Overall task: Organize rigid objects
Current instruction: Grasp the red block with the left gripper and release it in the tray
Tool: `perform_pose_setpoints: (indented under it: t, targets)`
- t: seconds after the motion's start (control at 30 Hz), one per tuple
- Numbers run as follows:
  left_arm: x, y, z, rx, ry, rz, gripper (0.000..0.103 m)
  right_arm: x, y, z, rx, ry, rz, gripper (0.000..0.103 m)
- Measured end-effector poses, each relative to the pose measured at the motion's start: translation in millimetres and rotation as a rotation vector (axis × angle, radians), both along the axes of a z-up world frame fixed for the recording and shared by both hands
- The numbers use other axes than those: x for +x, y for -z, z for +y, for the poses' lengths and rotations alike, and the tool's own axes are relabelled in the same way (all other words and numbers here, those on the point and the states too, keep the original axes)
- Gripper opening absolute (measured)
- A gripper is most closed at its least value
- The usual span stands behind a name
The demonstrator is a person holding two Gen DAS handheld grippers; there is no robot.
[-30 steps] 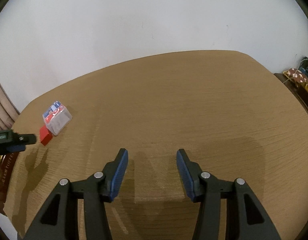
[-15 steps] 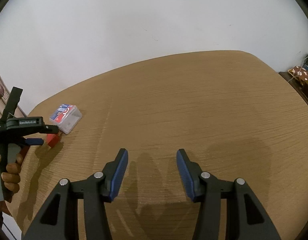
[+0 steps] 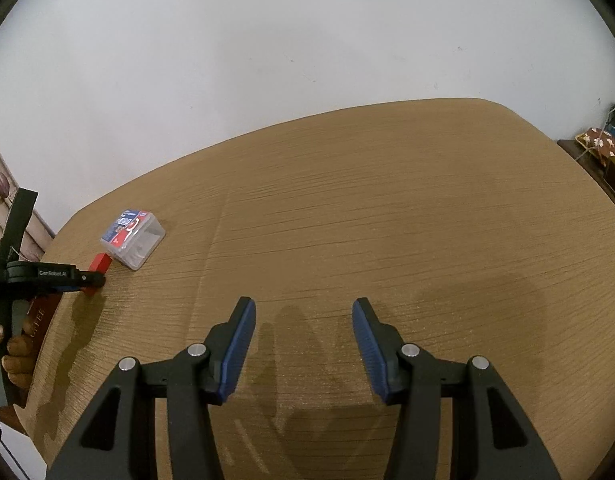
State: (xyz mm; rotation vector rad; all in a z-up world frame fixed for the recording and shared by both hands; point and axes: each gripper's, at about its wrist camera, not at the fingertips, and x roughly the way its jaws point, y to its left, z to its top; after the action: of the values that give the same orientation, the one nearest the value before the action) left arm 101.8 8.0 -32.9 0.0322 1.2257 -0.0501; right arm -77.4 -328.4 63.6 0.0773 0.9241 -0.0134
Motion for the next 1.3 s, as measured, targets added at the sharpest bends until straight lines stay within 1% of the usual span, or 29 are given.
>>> perform_pose_setpoints:
  t: [0.03, 0.07, 0.1, 0.13, 0.17, 0.2, 0.23, 0.27, 0.3, 0.37, 0.47, 0.53, 0.57, 0.63, 0.7, 0.73, 0.8, 0.87, 0.93, 0.97, 1.03, 1.07, 1.13, 1.2, 1.3]
  targets:
    - [1.7, 0.5, -1.7, 0.014, 0.002, 0.0, 0.062, 0.0, 0.0, 0.1, 0.0, 0.0, 0.001, 0.052]
    - [5.2, 1.6, -4.4, 0.032, 0.006, 0.006, 0.073, 0.4, 0.1, 0.0, 0.001, -0.001, 0.001, 0.052]
    - [8.7, 3.6, -6.0, 0.05, 0.017, 0.007, 0.073, 0.3, 0.0, -0.1, 0.001, -0.002, 0.002, 0.052]
    - [10.7, 3.9, -6.0, 0.05, 0.026, 0.003, 0.073, 0.3, 0.0, 0.0, 0.001, -0.001, 0.002, 0.052]
    - [13.2, 4.5, -6.6, 0.046, 0.045, -0.006, 0.071, 0.3, 0.0, 0.0, 0.001, -0.001, 0.002, 0.052]
    - [16.2, 4.9, -5.7, 0.034, 0.058, -0.008, 0.061, 0.5, 0.0, 0.3, 0.0, -0.001, 0.002, 0.052]
    - [17.8, 4.9, -6.9, 0.017, 0.062, -0.011, 0.053, 0.4, 0.0, 0.3, -0.001, -0.001, 0.003, 0.052]
    - [18.5, 2.8, -5.4, 0.014, 0.061, -0.018, 0.032, 0.5, 0.0, 0.5, -0.001, -0.002, 0.003, 0.052]
    - [20.8, 0.9, -5.3, 0.024, 0.063, -0.019, 0.026, 0.5, 0.0, 0.6, -0.001, -0.002, 0.004, 0.052]
    - [22.0, -1.2, -6.5, 0.017, 0.061, -0.011, 0.026, 0.6, 0.2, 0.3, 0.004, 0.0, 0.005, 0.052]
    - [7.8, -6.7, -2.5, -0.006, 0.077, 0.0, 0.026, 0.0, 0.3, -1.0, 0.011, 0.003, 0.008, 0.052]
    - [-8.7, -20.8, 3.8, -0.045, 0.08, -0.017, 0.026, -0.9, -0.1, -1.5, 0.015, 0.005, 0.006, 0.052]
    - [-9.9, -26.3, -0.4, -0.054, 0.082, -0.023, 0.026, -1.1, -0.2, -1.6, 0.016, 0.006, 0.005, 0.052]
    - [-31.4, -47.1, 9.9, -0.072, 0.083, -0.048, 0.026, -1.3, 0.0, -2.3, 0.02, 0.007, 0.007, 0.052]
    - [-58.2, -72.1, 29.5, -0.097, 0.065, -0.074, 0.026, -1.3, 0.6, -2.5, 0.021, 0.008, 0.011, 0.052]
    - [-63.7, -79.0, 38.3, -0.101, 0.06, -0.078, 0.026, -1.8, 0.5, -2.8, 0.021, 0.01, 0.012, 0.052]
    - [-86.8, -97.6, 63.7, -0.096, 0.039, -0.083, 0.026, -2.0, 0.7, -3.6, 0.021, 0.012, 0.015, 0.052]
    - [-113.7, -109.2, 82.8, -0.07, 0.026, -0.072, 0.026, -1.2, 1.1, -3.8, 0.021, 0.013, 0.018, 0.052]
    - [-118.6, -119.5, 113.7, -0.006, -0.015, -0.063, 0.026, 0.3, 2.3, -3.3, 0.017, 0.013, 0.022, 0.052]
    - [-123.6, -120.3, 135.6, 0.023, -0.035, -0.049, 0.026, 0.5, 2.8, -3.0, 0.014, 0.014, 0.024, 0.052]
    - [-140.9, -118.3, 169.4, 0.052, -0.088, -0.027, 0.026, 2.0, 3.7, -2.2, 0.009, 0.012, 0.028, 0.052]
    - [-146.9, -113.6, 173.9, 0.057, -0.113, -0.022, 0.026, 2.5, 4.2, -1.5, 0.006, 0.012, 0.03, 0.052]
    - [-151.4, -102.5, 205.5, 0.04, -0.168, 0.005, 0.026, 3.3, 4.9, -0.2, 0.0, 0.013, 0.033, 0.052]
    - [-156.0, -95.5, 224.7, 0.029, -0.199, 0.022, 0.026, 6.0, 6.8, 2.5, -0.007, 0.011, 0.036, 0.053]
    - [-165.7, -84.8, 236.2, 0.007, -0.201, 0.034, 0.026, 8.8, 9.4, 6.9, -0.017, 0.008, 0.04, 0.054]
